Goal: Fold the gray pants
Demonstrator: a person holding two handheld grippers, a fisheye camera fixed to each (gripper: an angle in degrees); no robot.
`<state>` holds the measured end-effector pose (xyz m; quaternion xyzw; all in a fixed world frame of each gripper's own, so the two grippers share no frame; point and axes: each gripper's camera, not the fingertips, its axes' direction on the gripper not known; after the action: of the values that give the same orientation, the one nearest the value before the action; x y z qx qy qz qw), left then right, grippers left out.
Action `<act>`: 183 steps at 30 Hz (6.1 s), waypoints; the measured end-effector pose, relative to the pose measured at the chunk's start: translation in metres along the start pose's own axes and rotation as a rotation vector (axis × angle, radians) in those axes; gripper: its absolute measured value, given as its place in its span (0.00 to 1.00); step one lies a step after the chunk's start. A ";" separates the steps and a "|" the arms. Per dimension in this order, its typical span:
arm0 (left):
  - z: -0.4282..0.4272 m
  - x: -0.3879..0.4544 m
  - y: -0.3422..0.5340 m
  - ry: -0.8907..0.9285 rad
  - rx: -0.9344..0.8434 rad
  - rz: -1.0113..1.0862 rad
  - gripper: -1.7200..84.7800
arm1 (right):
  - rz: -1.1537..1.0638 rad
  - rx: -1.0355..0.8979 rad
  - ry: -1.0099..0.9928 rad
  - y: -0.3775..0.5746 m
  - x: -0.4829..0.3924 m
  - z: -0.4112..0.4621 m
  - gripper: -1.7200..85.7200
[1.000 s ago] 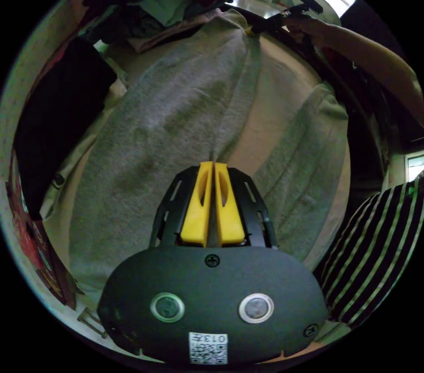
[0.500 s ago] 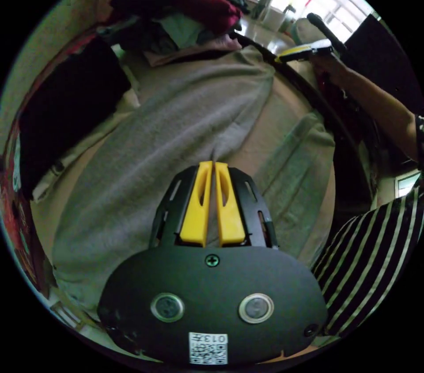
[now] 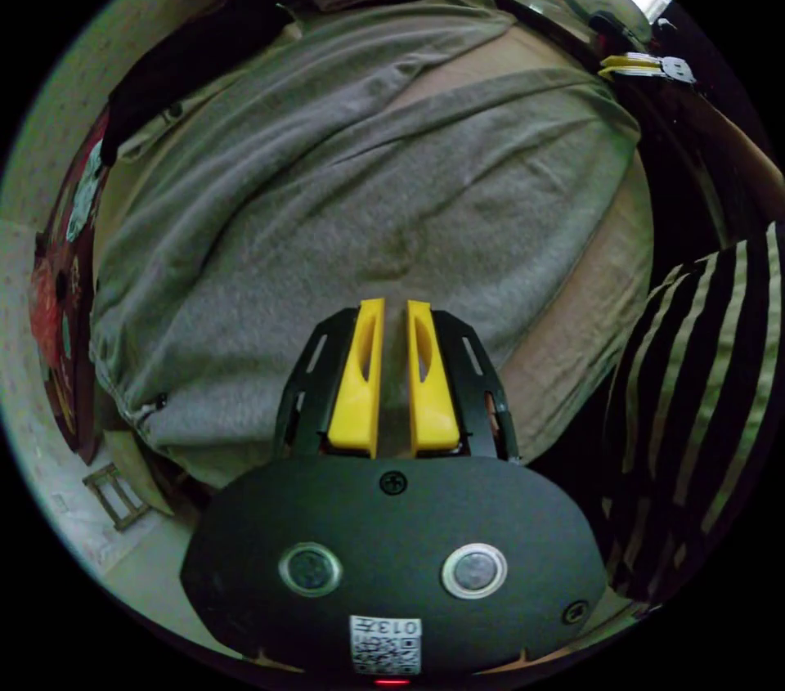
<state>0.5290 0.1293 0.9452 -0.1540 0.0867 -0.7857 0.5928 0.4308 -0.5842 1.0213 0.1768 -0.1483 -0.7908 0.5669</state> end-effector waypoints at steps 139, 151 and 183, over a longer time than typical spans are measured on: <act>-0.114 -0.076 0.443 -0.454 0.055 -0.350 0.02 | -0.116 -0.017 0.199 0.071 -0.258 -0.192 0.04; -0.118 -0.067 0.488 -0.489 0.157 -0.453 0.13 | 0.066 0.079 0.155 0.077 -0.198 -0.201 0.15; -0.096 -0.171 0.574 -0.386 0.237 -0.689 0.17 | 0.208 0.023 0.202 0.092 -0.200 -0.199 0.13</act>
<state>1.0583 0.1273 0.6487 -0.2493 -0.1738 -0.8995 0.3138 0.6564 -0.4297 0.9060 0.2455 -0.1172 -0.7042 0.6558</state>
